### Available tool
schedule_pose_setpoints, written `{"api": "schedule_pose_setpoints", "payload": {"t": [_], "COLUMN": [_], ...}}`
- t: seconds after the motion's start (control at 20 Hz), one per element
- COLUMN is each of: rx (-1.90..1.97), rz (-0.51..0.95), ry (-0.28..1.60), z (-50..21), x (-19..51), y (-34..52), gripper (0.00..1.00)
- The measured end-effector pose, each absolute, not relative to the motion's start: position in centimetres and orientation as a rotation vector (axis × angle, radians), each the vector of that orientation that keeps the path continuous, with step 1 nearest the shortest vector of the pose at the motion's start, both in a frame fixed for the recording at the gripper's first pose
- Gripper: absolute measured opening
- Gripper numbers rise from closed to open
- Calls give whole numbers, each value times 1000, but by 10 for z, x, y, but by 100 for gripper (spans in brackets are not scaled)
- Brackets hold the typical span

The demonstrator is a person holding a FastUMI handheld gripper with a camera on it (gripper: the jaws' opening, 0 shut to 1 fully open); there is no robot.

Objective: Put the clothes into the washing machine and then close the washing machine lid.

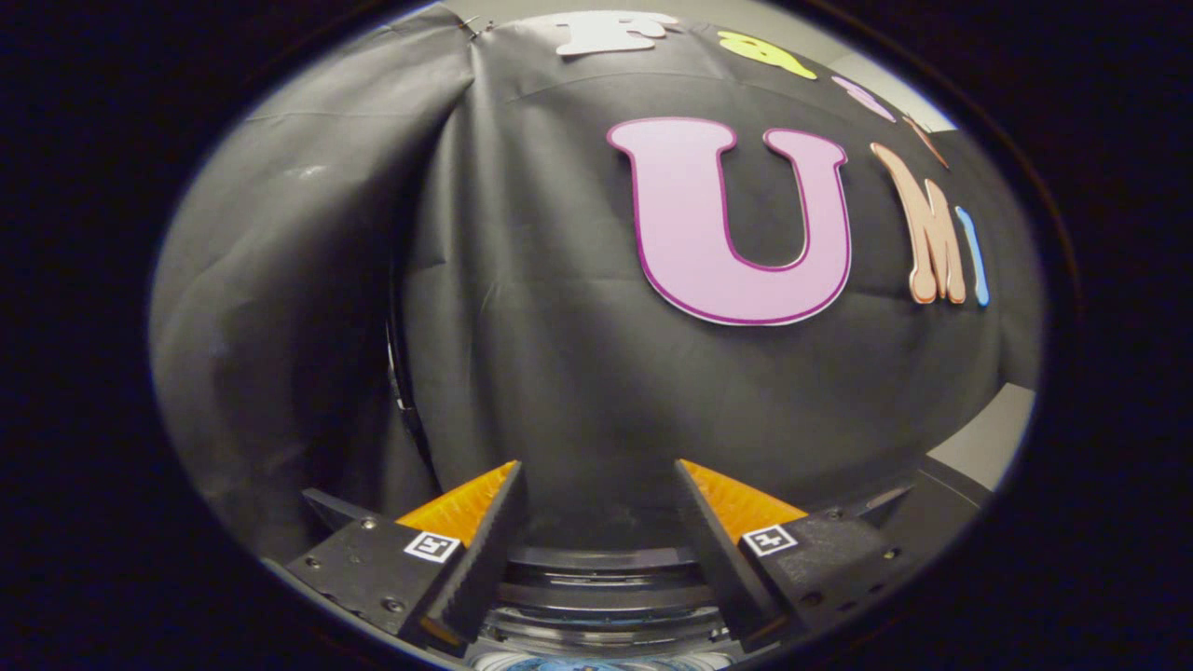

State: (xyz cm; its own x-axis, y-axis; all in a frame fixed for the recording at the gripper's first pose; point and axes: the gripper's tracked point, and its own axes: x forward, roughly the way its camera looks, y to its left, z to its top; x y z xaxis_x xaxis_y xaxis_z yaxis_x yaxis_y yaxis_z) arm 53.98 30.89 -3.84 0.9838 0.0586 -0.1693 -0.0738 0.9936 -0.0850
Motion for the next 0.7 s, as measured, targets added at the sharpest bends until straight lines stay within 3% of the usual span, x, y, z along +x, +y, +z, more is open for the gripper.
{"api": "schedule_pose_setpoints", "payload": {"t": [0.7], "rx": [-98], "rz": [33], "ry": [23], "z": [-27], "x": [516], "y": [301], "gripper": [94]}}
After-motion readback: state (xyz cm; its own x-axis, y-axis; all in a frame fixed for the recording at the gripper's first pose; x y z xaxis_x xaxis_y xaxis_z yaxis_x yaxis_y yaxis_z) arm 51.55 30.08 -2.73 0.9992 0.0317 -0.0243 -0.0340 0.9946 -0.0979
